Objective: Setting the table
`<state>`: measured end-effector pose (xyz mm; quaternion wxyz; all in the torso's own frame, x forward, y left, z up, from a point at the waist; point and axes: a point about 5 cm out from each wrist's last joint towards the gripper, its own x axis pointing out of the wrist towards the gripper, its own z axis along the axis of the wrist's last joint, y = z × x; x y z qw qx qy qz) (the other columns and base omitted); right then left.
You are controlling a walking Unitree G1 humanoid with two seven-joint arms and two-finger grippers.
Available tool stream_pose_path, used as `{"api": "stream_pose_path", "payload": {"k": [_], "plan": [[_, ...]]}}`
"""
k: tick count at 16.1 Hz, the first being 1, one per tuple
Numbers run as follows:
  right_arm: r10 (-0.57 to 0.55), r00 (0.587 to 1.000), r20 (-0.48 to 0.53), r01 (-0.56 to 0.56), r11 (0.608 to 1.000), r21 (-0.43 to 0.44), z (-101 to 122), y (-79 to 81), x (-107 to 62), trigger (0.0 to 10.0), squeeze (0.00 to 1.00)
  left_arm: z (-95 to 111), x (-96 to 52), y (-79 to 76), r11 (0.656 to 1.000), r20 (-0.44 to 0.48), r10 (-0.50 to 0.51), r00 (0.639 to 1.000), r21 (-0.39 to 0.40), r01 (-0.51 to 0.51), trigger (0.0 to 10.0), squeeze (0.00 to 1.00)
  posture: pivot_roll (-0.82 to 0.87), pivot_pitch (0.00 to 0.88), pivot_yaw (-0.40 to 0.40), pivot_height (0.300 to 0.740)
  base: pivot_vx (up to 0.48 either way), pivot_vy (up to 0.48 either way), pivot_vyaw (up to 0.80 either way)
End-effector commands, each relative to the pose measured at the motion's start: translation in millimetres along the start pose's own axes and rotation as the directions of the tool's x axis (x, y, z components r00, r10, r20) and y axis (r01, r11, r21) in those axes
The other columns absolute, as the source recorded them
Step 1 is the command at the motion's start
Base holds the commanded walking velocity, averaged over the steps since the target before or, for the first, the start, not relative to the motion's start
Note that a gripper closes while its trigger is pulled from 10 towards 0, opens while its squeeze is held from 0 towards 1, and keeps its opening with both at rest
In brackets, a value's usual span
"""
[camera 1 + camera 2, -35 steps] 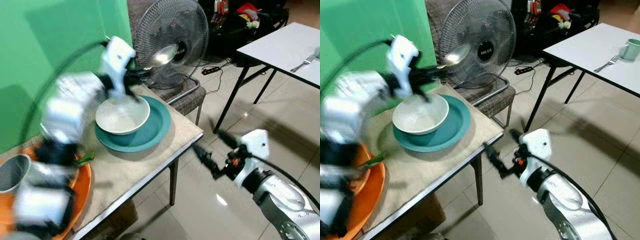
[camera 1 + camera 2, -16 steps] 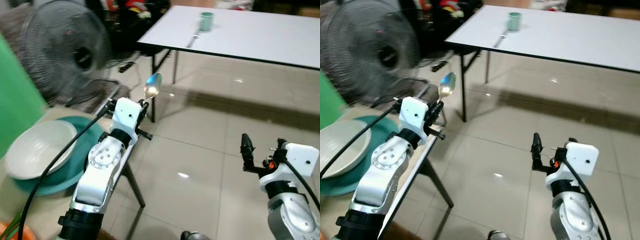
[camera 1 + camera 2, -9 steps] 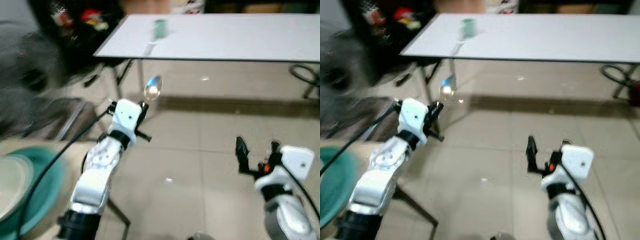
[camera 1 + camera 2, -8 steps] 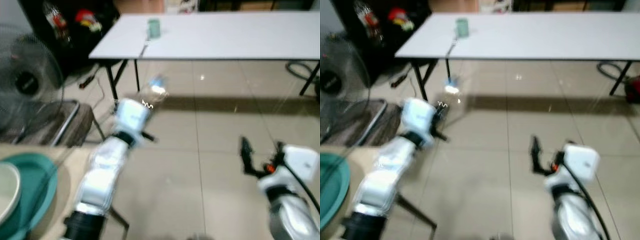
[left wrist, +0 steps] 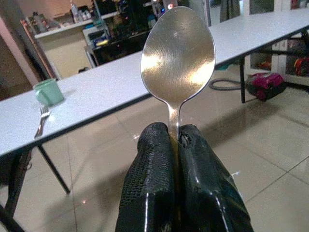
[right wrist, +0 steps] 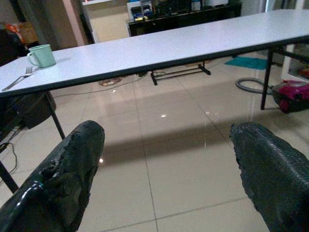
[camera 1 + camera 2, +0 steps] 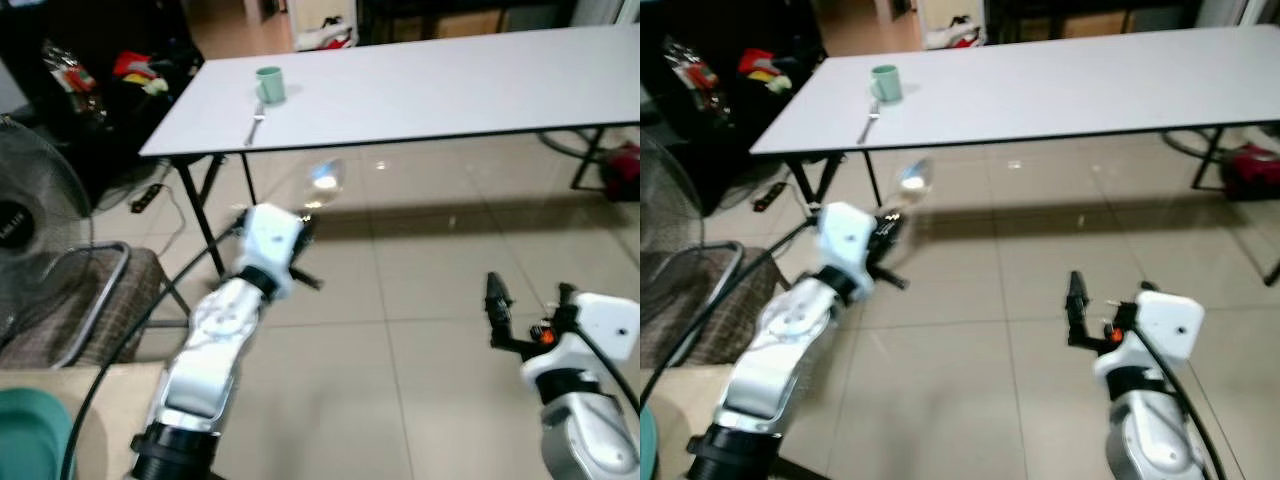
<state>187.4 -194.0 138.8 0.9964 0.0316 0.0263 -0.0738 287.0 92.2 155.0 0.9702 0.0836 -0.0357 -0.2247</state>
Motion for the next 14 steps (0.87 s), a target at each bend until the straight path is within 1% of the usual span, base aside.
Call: {"api": "stream_pose_path", "payload": {"k": [1,3,5,9,11,14], "plan": [[0.026,0.999,0.021,-0.026,1.0,0.014,4.2,6.8,1.2,10.0,0.0,-5.9,-5.6,14.9,0.998,-0.037,0.057,0.998,0.018,-0.056,10.0,0.0,-0.09,0.0,0.091,0.74,0.319,0.0,0.0],[0.023,1.0,0.021,-0.023,1.0,0.016,4.7,6.0,2.5,10.0,0.0,-7.2,-5.8,16.2,0.998,-0.043,0.063,0.997,0.019,-0.062,10.0,0.0,-0.09,0.0,0.091,0.74,0.341,0.0,0.0],[0.011,1.0,0.016,-0.011,1.0,0.023,4.0,3.8,2.9,10.0,0.0,-9.0,-6.5,20.9,0.997,-0.053,0.079,0.995,0.022,-0.078,10.0,0.0,-0.09,0.0,0.092,0.74,0.358,0.0,0.0],[-0.009,1.0,0.007,0.009,1.0,0.014,2.7,1.1,2.7,10.0,0.0,-11.7,-8.5,22.0,0.997,-0.062,0.071,0.995,0.028,-0.07,10.0,0.0,-0.09,0.0,0.094,0.74,0.359,0.0,0.0],[-0.013,1.0,0.001,0.013,1.0,0.013,1.9,0.4,2.4,10.0,0.0,-11.9,-7.9,20.7,0.997,-0.063,0.068,0.996,0.026,-0.066,10.0,0.0,-0.1,0.0,0.095,0.74,0.362,0.0,-0.7],[-0.013,1.0,0.002,0.013,1.0,0.017,2.1,-0.3,3.1,10.0,0.0,-12.2,-6.4,17.8,0.998,-0.063,0.058,0.996,0.023,-0.057,10.0,0.0,-0.1,0.0,0.095,0.74,0.361,0.0,0.0]]}}
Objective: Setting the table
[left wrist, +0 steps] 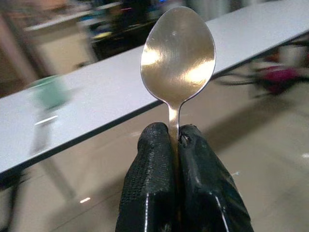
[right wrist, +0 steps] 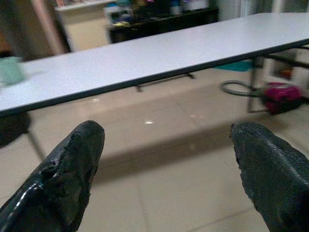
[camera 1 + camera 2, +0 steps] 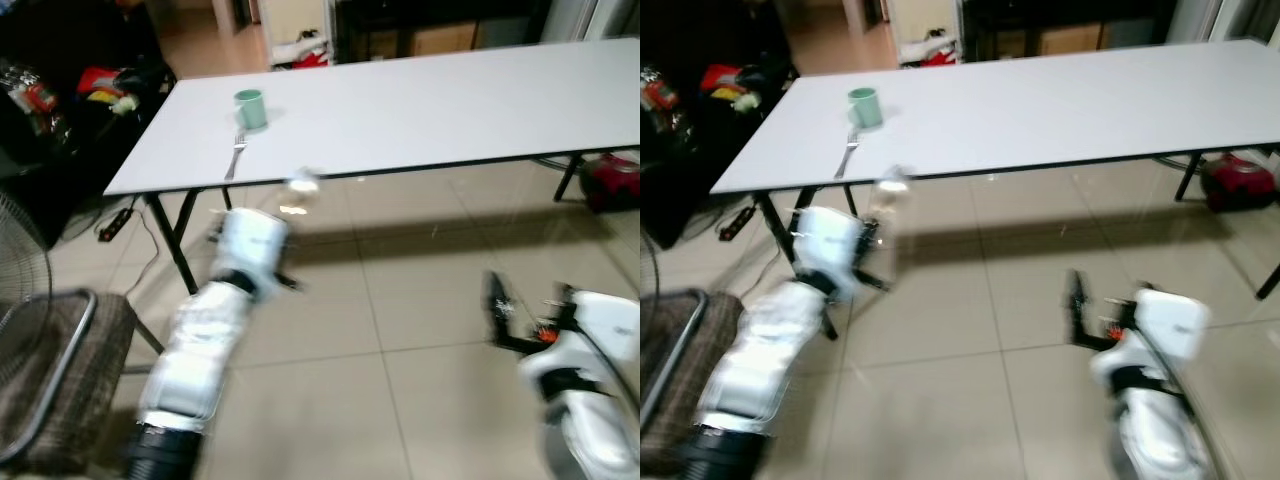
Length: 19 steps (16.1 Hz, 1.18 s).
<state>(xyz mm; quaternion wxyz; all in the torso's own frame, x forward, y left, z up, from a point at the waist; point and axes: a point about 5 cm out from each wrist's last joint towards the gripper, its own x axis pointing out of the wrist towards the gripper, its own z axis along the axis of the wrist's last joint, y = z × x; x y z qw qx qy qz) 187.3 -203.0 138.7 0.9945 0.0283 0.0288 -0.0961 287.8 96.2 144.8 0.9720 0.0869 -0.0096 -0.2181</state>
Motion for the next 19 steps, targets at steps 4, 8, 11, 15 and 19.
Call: {"api": "stream_pose_path", "payload": {"k": [4,8,11,15,19], "plan": [[0.032,0.999,0.005,-0.032,0.999,0.023,1.7,9.0,1.4,10.0,0.0,-2.5,-4.5,15.9,0.998,-0.011,0.051,0.999,0.021,-0.051,10.0,0.0,-0.1,0.0,0.093,0.74,0.362,0.0,-0.6],[0.028,1.0,0.006,-0.028,0.999,0.024,1.7,7.9,1.2,10.0,0.0,-3.8,-3.5,14.6,0.999,-0.015,0.047,0.999,0.016,-0.047,10.0,0.0,-0.1,0.0,0.097,0.74,0.361,0.0,-0.2],[0.027,1.0,0.008,-0.027,0.999,0.025,1.5,8.6,1.7,10.0,0.0,-3.4,-2.5,15.2,0.999,-0.013,0.047,0.999,0.015,-0.046,10.0,0.0,-0.1,0.0,0.098,0.74,0.359,0.0,-0.8],[0.027,1.0,0.006,-0.027,0.999,0.026,1.3,8.1,1.3,10.0,0.0,-4.1,-1.6,14.4,0.999,-0.015,0.046,0.999,0.013,-0.046,10.0,0.0,-0.11,0.0,0.101,0.74,0.364,0.0,-0.8],[0.064,0.998,0.011,-0.064,0.998,0.021,1.9,13.6,1.3,10.0,0.0,-4.6,-1.0,14.3,0.999,-0.017,0.048,0.999,0.009,-0.048,10.0,0.0,-0.1,0.0,0.101,0.74,0.361,0.0,-0.17]]}}
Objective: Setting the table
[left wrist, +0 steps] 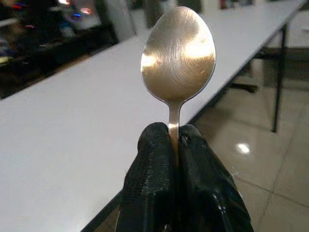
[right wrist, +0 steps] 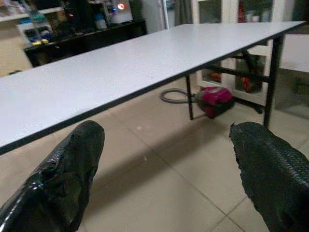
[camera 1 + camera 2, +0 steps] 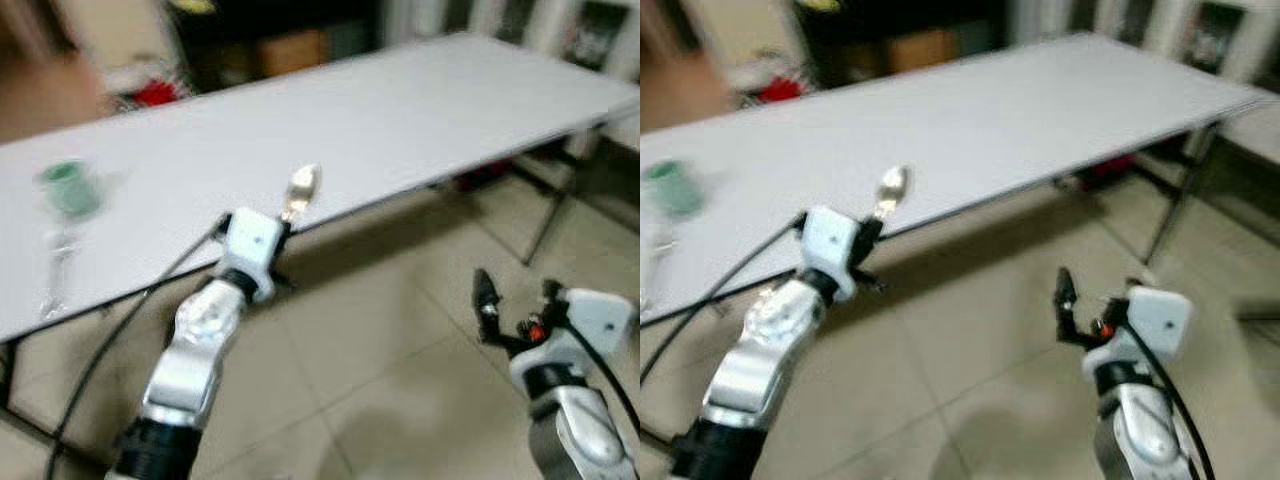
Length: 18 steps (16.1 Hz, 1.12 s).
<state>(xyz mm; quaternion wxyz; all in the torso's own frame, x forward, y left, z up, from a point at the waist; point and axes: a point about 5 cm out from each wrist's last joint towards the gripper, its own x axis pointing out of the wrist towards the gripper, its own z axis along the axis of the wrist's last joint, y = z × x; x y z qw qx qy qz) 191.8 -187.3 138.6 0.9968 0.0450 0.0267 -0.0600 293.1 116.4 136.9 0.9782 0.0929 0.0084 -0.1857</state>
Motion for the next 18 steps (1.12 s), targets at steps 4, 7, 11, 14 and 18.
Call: {"api": "stream_pose_path", "payload": {"k": [4,7,11,14,18], "plan": [[0.021,1.0,0.002,-0.021,0.999,-0.024,1.7,0.1,1.4,10.0,0.0,5.5,1.2,-2.4,1.0,0.018,0.006,1.0,0.008,-0.006,10.0,0.0,-0.1,0.0,0.093,0.74,0.365,0.0,0.0],[0.06,0.998,-0.009,-0.061,0.996,-0.071,1.1,5.8,4.0,10.0,0.0,4.3,-1.4,3.1,0.999,0.011,0.031,0.999,0.011,-0.031,10.0,0.0,-0.09,0.0,0.089,0.74,0.37,0.0,0.27],[0.084,0.996,-0.021,-0.085,0.994,-0.074,-0.5,8.2,5.9,10.0,0.0,2.8,-2.8,4.1,0.999,0.001,0.044,0.999,0.01,-0.044,10.0,0.0,-0.08,0.0,0.081,0.74,0.367,0.0,0.8],[0.125,0.992,-0.034,-0.127,0.99,-0.066,-1.9,12.4,7.9,10.0,0.0,2.8,-3.4,5.4,0.999,-0.001,0.053,0.999,0.01,-0.053,10.0,0.0,-0.07,0.0,0.08,0.74,0.369,0.0,0.7],[0.126,0.991,-0.048,-0.128,0.991,-0.044,-4.2,10.8,8.2,10.0,0.0,1.7,-2.7,5.3,0.998,-0.009,0.061,0.998,0.006,-0.061,10.0,0.0,-0.07,0.0,0.076,0.74,0.366,0.0,0.0]]}}
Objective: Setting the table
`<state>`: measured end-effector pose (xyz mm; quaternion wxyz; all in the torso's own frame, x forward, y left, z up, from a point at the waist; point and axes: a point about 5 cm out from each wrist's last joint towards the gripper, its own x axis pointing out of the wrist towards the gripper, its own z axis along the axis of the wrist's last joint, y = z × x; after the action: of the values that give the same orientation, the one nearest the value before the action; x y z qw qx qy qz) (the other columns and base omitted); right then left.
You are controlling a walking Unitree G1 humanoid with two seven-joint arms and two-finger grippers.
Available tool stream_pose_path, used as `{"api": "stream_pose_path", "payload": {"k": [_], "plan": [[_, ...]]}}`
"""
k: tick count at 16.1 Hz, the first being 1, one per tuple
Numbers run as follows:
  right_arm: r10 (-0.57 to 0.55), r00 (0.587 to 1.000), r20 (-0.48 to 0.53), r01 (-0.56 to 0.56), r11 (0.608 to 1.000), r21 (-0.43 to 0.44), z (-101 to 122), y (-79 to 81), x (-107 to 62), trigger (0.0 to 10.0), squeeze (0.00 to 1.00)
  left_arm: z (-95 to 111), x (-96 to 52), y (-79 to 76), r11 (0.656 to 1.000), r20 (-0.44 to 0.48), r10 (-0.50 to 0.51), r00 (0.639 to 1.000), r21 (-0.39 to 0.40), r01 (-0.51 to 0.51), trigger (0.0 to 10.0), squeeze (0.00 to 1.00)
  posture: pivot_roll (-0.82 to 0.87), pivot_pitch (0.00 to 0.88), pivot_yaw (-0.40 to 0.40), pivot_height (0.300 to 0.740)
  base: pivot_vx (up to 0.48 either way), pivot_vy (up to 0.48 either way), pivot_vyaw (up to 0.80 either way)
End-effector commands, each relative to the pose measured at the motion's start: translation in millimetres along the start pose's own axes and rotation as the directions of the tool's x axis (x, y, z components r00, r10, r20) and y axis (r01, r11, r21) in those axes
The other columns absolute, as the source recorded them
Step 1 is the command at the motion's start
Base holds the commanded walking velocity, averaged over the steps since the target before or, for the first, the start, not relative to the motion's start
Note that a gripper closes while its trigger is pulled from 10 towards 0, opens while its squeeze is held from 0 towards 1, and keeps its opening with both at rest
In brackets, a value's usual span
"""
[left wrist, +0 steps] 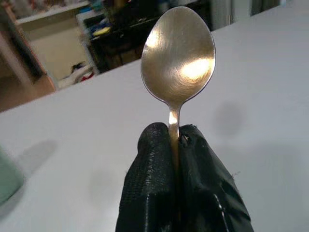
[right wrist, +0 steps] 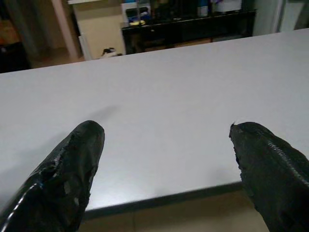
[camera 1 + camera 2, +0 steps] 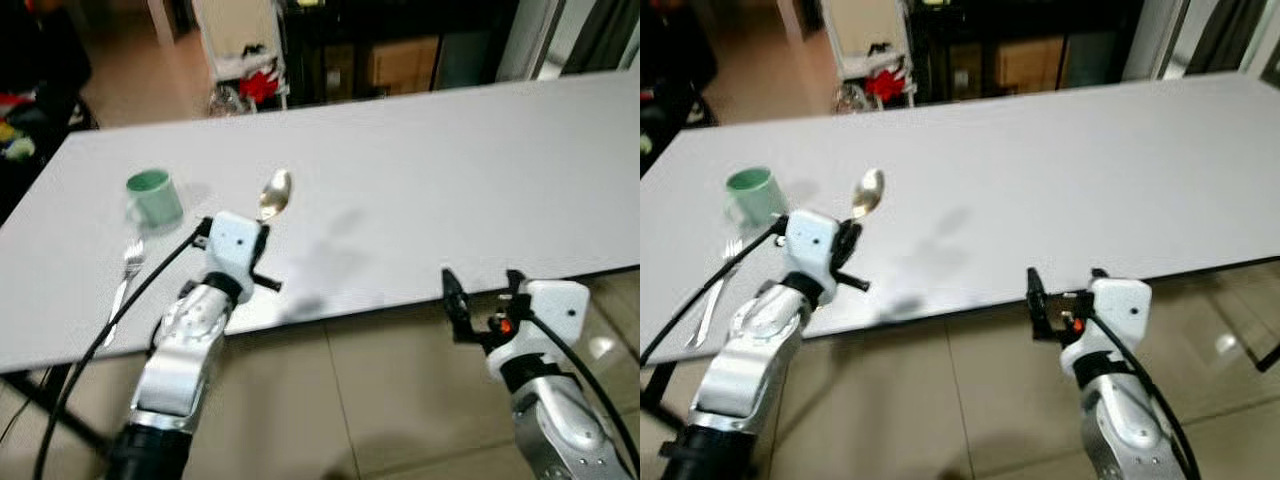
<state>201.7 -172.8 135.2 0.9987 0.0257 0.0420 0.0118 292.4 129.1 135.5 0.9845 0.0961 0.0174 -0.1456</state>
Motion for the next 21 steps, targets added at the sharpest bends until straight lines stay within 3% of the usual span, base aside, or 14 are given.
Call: {"api": "stream_pose_path", "payload": {"k": [1,8,12,16,21], "plan": [[-0.011,1.0,-0.012,0.011,1.0,-0.003,-0.2,-4.6,-0.4,10.0,0.0,4.9,1.8,-6.4,1.0,0.012,-0.015,1.0,0.003,0.015,10.0,0.0,-0.07,0.0,0.074,0.74,0.364,0.0,0.0],[0.043,0.999,0.003,-0.043,0.995,-0.085,1.8,-2.0,8.2,10.0,0.0,-1.0,0.7,-2.1,0.998,-0.027,0.05,0.998,-0.026,-0.051,10.0,0.0,-0.06,0.0,0.047,0.74,0.351,0.0,0.0],[0.103,0.995,-0.003,-0.103,0.982,-0.157,-0.1,1.7,21.8,10.0,0.0,-7.9,-9.7,13.9,0.988,-0.054,0.149,0.987,-0.043,-0.151,10.0,0.0,-0.02,0.0,0.008,0.74,0.0,0.0,0.0],[0.104,0.995,-0.005,-0.104,0.985,-0.139,-2.7,0.5,25.4,10.0,0.0,-5.0,-12.2,10.8,0.987,-0.046,0.157,0.987,-0.012,-0.158,10.0,0.0,-0.01,0.0,0.001,0.74,0.0,-0.31,0.54],[0.082,0.996,-0.017,-0.084,0.992,-0.099,-7.2,-1.9,19.5,10.0,0.0,-4.6,-10.2,9.7,0.991,-0.047,0.132,0.99,0.0,-0.133,10.0,0.0,-0.02,0.0,0.023,0.74,0.0,-0.473,0.0]]}}
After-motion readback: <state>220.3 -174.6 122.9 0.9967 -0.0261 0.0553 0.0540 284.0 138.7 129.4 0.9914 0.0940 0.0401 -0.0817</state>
